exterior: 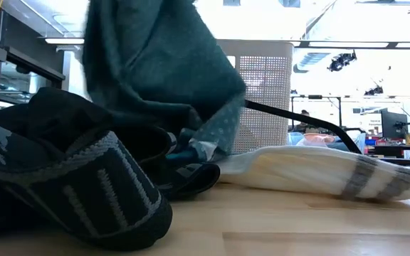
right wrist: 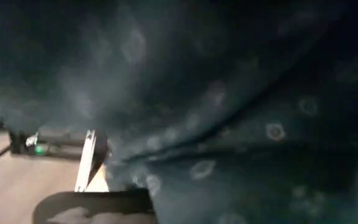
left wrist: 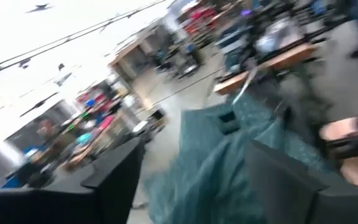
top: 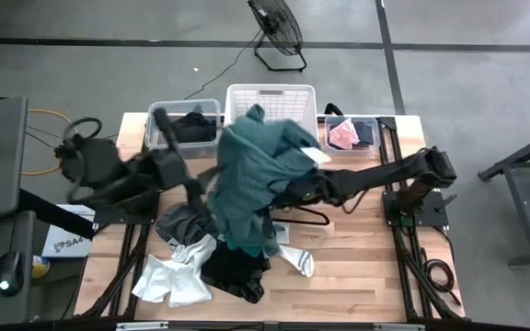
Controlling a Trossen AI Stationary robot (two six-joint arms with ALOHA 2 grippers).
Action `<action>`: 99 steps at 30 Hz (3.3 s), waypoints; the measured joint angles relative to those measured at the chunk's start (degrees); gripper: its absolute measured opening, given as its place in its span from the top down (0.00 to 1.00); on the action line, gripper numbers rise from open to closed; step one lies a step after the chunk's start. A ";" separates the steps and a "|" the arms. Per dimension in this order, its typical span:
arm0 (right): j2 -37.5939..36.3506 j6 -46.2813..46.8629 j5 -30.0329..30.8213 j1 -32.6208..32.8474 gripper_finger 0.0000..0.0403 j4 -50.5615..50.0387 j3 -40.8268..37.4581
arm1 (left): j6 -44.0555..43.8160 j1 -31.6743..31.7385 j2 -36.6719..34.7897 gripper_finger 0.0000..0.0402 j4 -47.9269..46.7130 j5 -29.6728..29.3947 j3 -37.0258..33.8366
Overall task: Pick & Place Cloths
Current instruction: Put the blue green polo shirt into the white laundry basket
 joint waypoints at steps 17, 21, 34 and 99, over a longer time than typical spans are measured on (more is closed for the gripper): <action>-19.77 -3.09 -1.96 -6.54 0.99 -6.47 0.03 | -26.94 -13.88 -5.06 0.21 -23.99 -14.07 -0.02; -20.90 -3.08 -8.77 -10.17 0.99 -0.91 0.03 | -36.23 -13.74 -4.66 0.21 -31.50 -11.96 -0.47; -19.88 3.40 -21.30 -21.00 0.99 22.35 0.03 | -41.21 -13.74 -4.35 0.21 -33.88 -11.37 -5.57; 0.50 2.51 -18.29 -42.11 0.62 -36.05 0.09 | -74.64 -13.72 -11.44 0.21 -47.46 -11.52 -29.88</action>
